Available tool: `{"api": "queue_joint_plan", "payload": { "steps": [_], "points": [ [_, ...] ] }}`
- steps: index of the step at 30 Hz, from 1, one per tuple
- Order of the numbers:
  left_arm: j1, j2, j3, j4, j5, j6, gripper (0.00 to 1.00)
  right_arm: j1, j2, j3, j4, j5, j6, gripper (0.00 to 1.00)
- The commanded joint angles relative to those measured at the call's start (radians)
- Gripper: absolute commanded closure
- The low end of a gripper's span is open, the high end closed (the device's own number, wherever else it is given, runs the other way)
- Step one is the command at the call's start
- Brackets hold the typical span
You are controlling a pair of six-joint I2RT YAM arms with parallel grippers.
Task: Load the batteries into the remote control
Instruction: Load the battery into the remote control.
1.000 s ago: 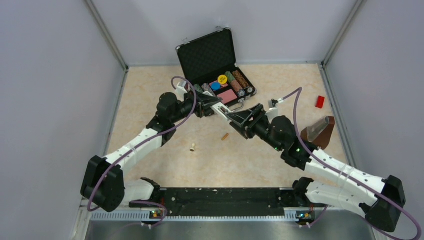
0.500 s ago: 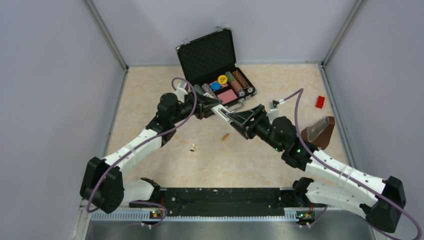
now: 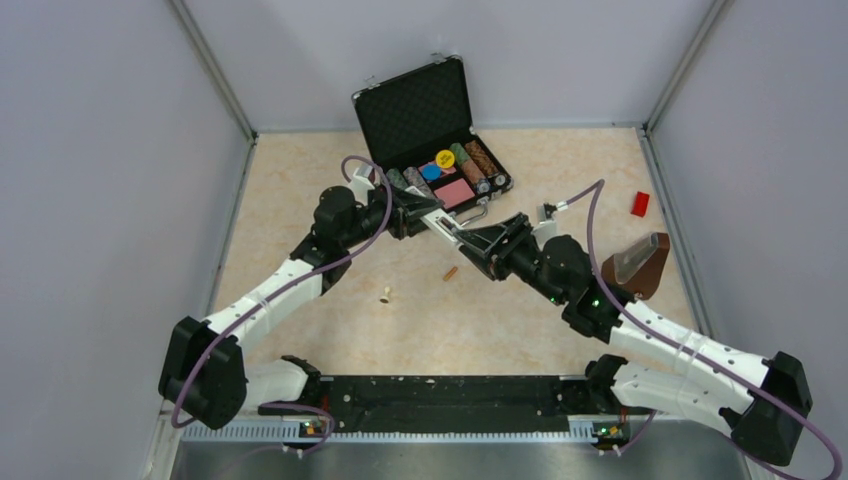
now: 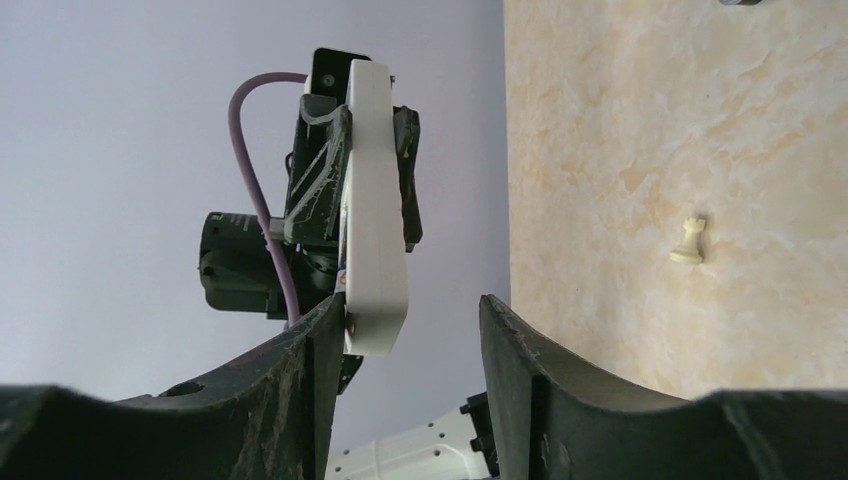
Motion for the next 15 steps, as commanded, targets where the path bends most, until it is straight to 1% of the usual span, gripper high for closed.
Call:
{"api": "queue_joint_plan", "payload": {
  "steps": [1,7,11,15],
  "points": [
    [-0.02,-0.044,0.037,0.089,0.054,-0.008,1.0,-0.009,0.027,-0.014,-0.007,-0.002,0.004,0.5],
    [-0.026,-0.051,0.042,0.084,0.064,0.006,1.0,-0.01,0.047,-0.016,0.004,-0.008,0.015,0.51],
    [-0.03,-0.056,0.052,0.083,0.078,0.036,1.0,-0.011,0.056,-0.019,0.0,-0.014,0.034,0.55],
    [-0.032,-0.067,0.074,0.075,0.093,0.108,1.0,-0.017,0.062,-0.021,-0.026,-0.03,0.06,0.6]
  ]
}}
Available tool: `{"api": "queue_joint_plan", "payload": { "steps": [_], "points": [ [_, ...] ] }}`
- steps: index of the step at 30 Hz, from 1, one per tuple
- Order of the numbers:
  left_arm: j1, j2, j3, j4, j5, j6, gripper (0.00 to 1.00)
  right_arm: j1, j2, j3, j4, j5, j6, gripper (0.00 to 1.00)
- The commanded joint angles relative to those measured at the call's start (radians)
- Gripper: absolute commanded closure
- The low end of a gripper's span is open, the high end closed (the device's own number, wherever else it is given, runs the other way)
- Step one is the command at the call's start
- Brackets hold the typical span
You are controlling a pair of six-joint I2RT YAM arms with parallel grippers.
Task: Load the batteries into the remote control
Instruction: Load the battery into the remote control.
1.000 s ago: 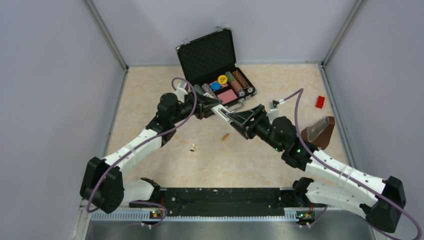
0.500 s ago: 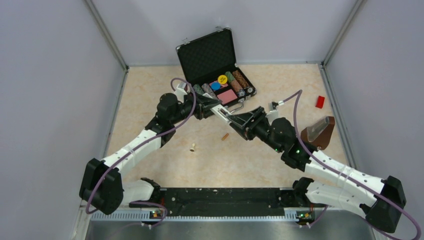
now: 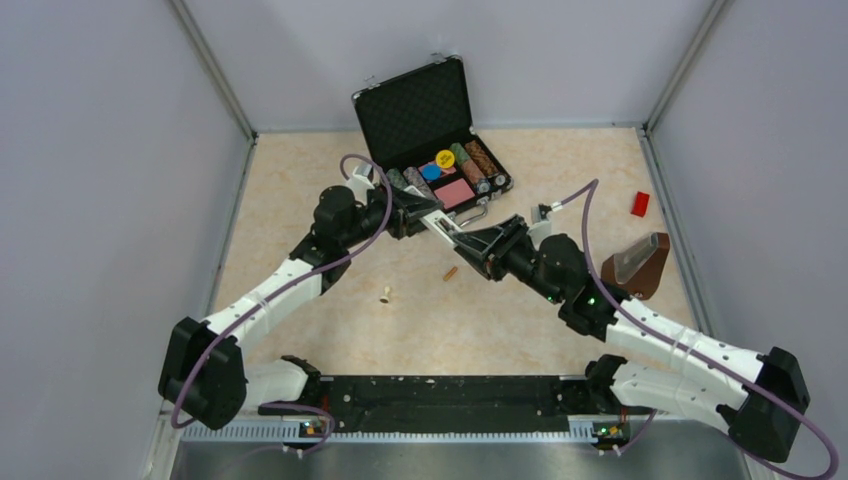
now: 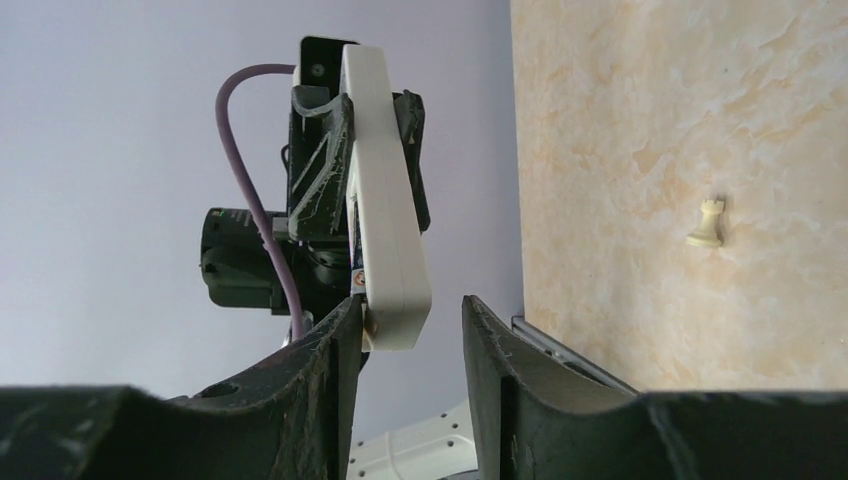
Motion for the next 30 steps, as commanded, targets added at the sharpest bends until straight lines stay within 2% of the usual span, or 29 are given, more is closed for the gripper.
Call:
{"api": "queue_joint_plan", "payload": {
  "steps": [1,13,30],
  "points": [
    [-0.032,-0.069,0.08,0.09,0.106,0.074,1.0,-0.016,0.034,-0.015,-0.068,-0.002,0.027,0.61],
    [-0.035,-0.08,0.093,0.104,0.14,0.186,1.0,-0.037,0.02,0.027,-0.222,-0.006,0.071,0.74],
    [-0.037,-0.083,0.083,0.032,0.136,0.251,1.0,-0.067,-0.062,0.007,-0.298,0.061,0.137,0.74]
  ]
}}
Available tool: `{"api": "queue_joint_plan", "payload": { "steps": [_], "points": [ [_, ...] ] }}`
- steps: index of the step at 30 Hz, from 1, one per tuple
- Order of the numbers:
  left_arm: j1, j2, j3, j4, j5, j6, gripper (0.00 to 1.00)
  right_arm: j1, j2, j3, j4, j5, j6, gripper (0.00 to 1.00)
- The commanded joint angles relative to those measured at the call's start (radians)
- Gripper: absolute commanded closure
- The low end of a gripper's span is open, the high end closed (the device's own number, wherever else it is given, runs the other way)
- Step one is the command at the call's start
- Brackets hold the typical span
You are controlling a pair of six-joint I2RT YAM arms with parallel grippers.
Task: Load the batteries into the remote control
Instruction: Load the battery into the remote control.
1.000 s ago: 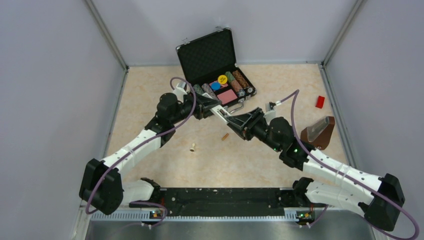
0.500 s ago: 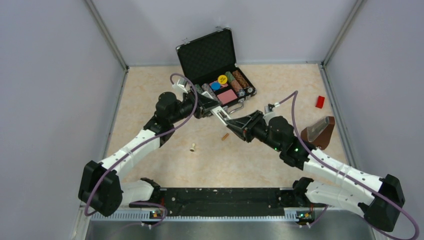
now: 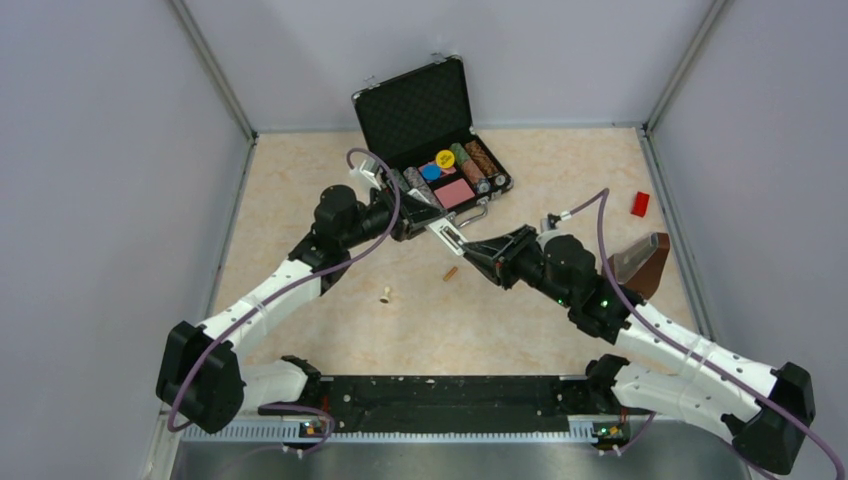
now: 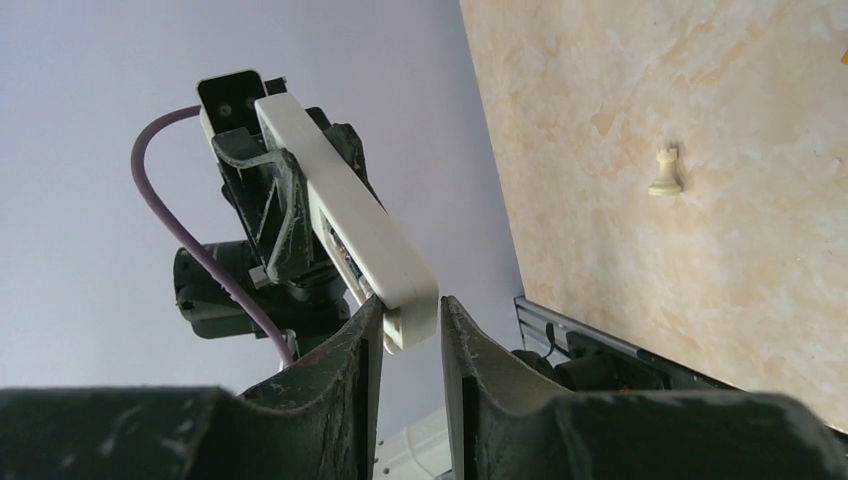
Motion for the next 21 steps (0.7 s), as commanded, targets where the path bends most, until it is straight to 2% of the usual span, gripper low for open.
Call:
{"api": "queue_joint_plan", "payload": {
  "steps": [1,8,15,21],
  "points": [
    [-0.017,-0.064,0.057,0.076,0.096,-0.011,1.0,-0.035,0.016,-0.002,-0.095,0.08,0.007,0.74],
    [-0.018,-0.075,0.061,0.073,0.083,0.033,1.0,-0.036,0.061,0.044,-0.198,0.05,0.014,0.73],
    [-0.02,-0.103,0.065,0.065,0.065,0.194,1.0,-0.036,0.102,0.107,-0.344,0.068,0.012,0.72],
    [-0.02,-0.125,0.09,-0.045,0.035,0.304,1.0,-0.037,0.117,0.136,-0.422,0.077,0.004,0.74]
  ]
}}
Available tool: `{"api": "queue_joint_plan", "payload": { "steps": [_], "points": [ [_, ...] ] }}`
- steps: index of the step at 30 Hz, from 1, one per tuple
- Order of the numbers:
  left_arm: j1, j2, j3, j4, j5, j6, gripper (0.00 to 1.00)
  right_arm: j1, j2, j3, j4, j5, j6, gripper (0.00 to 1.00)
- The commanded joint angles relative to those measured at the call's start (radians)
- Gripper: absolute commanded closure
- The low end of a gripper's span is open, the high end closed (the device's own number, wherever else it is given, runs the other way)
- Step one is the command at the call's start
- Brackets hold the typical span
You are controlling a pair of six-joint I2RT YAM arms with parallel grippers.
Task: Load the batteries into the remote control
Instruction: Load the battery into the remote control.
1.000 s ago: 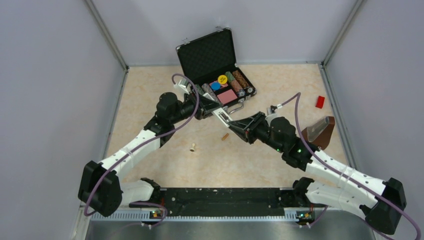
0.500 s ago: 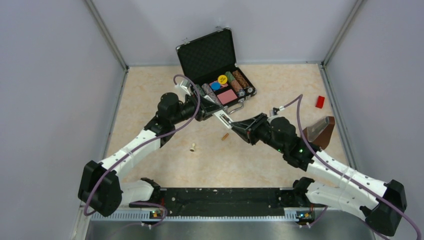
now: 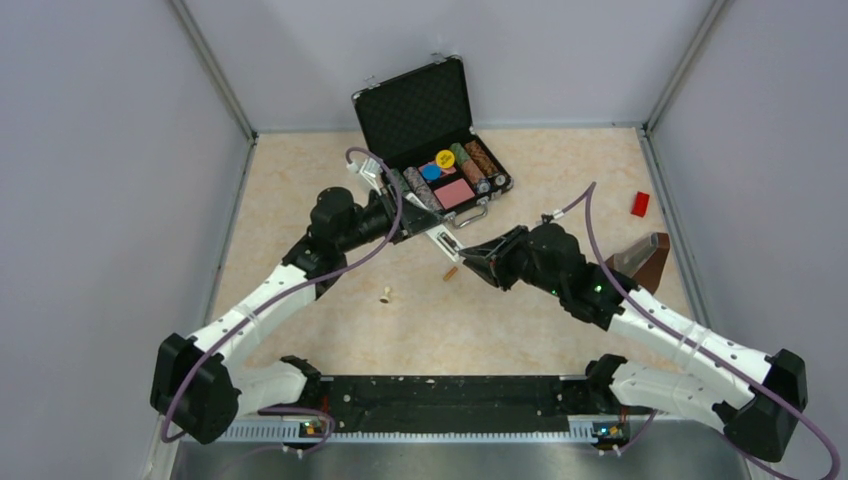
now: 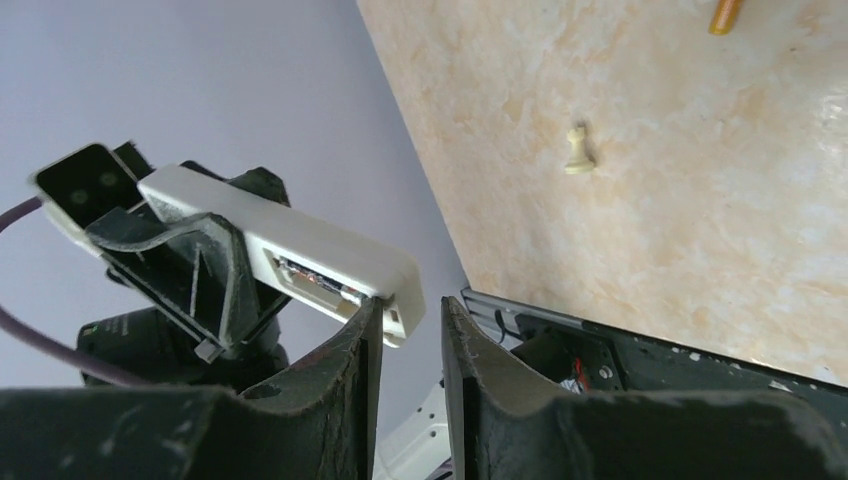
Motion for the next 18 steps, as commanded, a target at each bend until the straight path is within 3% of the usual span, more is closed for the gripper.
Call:
{"api": "queue_joint_plan", "payload": {
  "steps": [1,10,18],
  "points": [
    [-0.013,-0.075,0.09,0.014,0.053,0.064,1.0,-0.031,0.022,0.011,-0.195,0.094,-0.018,0.74],
    [-0.013,-0.07,0.108,-0.048,0.012,0.153,1.0,-0.032,0.003,0.031,-0.216,0.112,-0.06,0.71],
    [-0.013,-0.082,0.115,-0.079,0.028,0.228,1.0,-0.032,-0.086,0.036,-0.08,0.111,-0.322,0.36]
  ]
}}
